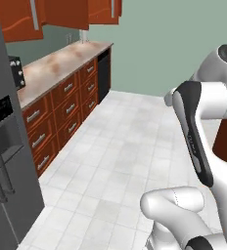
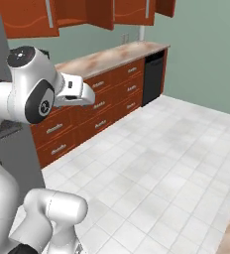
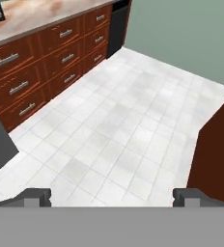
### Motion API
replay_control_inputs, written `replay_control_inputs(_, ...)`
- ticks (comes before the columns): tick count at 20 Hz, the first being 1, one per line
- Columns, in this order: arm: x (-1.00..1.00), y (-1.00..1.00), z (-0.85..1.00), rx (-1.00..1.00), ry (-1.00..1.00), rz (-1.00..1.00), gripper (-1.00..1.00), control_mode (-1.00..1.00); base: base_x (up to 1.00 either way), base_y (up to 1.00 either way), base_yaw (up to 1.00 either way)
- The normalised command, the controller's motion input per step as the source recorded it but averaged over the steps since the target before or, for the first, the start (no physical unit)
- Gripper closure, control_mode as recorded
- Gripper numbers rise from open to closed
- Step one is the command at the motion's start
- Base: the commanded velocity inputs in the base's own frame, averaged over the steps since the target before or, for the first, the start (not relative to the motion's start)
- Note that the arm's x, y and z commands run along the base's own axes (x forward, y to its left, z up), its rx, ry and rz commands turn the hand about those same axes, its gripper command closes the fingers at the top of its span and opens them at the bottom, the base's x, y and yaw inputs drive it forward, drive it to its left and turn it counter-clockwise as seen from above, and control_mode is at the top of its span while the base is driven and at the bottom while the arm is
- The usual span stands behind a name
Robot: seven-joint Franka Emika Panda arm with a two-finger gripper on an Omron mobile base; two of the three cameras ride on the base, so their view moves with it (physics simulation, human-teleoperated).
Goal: Close all open cabinet doors.
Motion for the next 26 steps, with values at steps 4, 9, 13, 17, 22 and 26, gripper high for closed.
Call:
replay_control_inputs(4, 0.00, 0.00, 0.00, 0.00, 0.00, 0.00, -1.00, 1.00, 0.84, 0.29, -0.20)
replay_control_inputs(9, 0.00, 0.00, 0.00, 0.00, 0.00, 0.00, -1.00, 1.00, 0.87, 0.28, -0.17)
replay_control_inputs(13, 0.00, 0.00, 0.00, 0.00, 0.00, 0.00, -1.00, 1.00, 0.91, 0.25, -0.08)
replay_control_inputs(17, 0.00, 0.00, 0.00, 0.00, 0.00, 0.00, -1.00, 1.00, 0.93, 0.21, -0.01)
replay_control_inputs(22, 0.00, 0.00, 0.00, 0.00, 0.00, 0.00, -1.00, 1.00, 0.94, 0.20, 0.00)
replay_control_inputs(26, 0.00, 0.00, 0.00, 0.00, 0.00, 0.00, -1.00, 1.00, 0.94, 0.17, 0.12)
